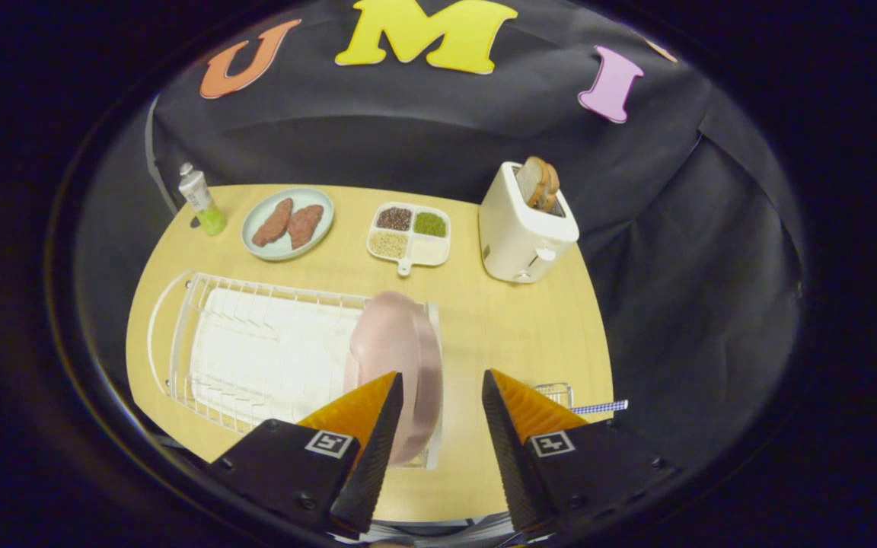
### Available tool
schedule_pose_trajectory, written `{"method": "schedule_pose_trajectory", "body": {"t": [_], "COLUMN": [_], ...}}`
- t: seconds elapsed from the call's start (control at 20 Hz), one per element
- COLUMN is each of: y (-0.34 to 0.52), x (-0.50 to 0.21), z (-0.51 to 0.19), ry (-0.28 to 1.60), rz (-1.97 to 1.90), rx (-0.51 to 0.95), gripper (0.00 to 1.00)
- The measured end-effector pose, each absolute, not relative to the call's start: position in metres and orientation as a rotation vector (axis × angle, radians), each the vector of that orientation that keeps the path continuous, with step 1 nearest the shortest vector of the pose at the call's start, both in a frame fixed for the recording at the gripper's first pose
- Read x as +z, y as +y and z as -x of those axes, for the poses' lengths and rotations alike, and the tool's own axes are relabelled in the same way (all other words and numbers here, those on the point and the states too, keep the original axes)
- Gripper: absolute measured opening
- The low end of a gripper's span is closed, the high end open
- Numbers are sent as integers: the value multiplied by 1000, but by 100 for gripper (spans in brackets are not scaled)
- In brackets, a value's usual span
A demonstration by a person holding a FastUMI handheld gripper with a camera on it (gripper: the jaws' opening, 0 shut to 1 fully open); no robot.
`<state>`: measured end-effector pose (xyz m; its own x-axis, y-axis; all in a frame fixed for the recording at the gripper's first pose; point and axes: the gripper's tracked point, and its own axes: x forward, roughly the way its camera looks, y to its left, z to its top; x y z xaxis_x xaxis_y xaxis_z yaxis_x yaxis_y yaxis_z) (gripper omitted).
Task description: Take the plate from the dish rack, then take the spoon from the basket and place it into the plate.
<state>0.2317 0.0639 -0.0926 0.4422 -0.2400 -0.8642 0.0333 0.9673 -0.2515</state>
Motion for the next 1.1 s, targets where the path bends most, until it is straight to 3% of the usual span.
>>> {"method": "schedule_pose_trajectory", "body": {"t": [0.4, 0.45, 0.55, 1.1], "y": [69, 67, 68, 65], "x": [-124, -124, -122, -90], "z": [-236, -236, -234, -233], "ry": [1227, 1224, 1216, 1046], "rz": [140, 160, 187, 263], "rx": [-114, -121, -138, -325], "gripper": [51, 41, 32, 21]}}
